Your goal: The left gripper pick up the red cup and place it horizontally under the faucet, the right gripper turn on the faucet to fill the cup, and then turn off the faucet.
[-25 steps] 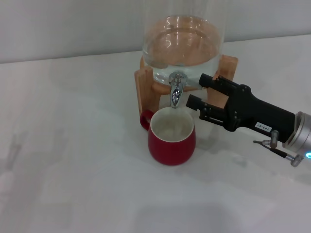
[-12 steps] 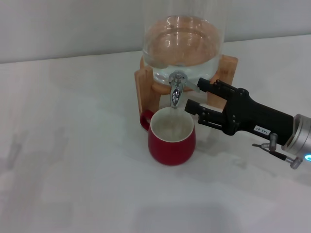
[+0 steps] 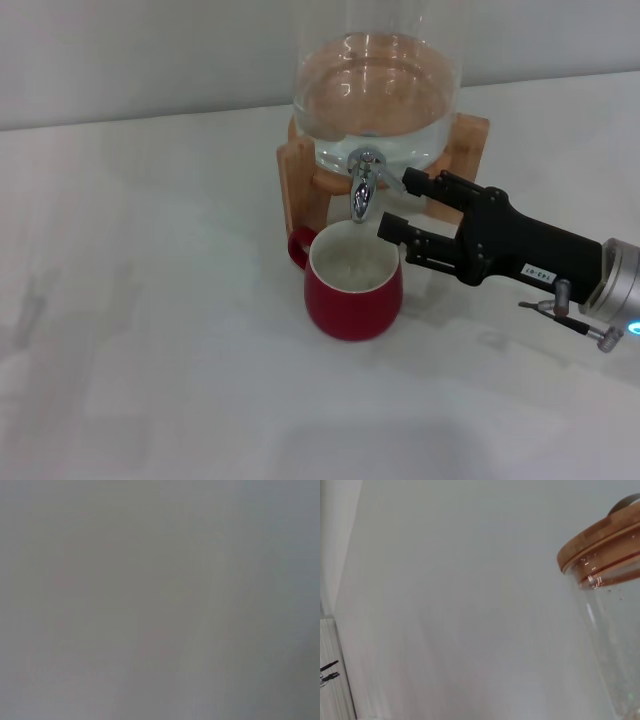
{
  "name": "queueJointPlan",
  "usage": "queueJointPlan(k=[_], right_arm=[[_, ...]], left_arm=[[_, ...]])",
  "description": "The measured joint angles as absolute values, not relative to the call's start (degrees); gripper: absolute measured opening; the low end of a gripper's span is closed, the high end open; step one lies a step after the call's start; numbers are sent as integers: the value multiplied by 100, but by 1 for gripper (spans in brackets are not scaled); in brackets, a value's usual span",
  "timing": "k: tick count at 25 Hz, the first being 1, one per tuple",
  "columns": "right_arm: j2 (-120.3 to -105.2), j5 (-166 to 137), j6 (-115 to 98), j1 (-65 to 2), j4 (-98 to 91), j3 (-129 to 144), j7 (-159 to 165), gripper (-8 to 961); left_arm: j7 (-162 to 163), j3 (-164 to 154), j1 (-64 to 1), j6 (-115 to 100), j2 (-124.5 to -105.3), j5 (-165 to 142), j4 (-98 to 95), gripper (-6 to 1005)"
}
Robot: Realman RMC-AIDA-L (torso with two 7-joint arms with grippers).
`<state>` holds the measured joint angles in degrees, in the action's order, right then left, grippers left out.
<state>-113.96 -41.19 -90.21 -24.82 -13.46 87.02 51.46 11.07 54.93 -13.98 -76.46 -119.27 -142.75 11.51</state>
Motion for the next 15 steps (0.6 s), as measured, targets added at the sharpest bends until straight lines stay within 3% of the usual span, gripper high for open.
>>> queueJointPlan(k=[15], right_arm=[[-11409, -4165, -9035, -2478, -1411, 8714, 5194, 780]], left_arm=[[1081, 5493, -1407, -7646, -11927, -14283, 1151, 878]])
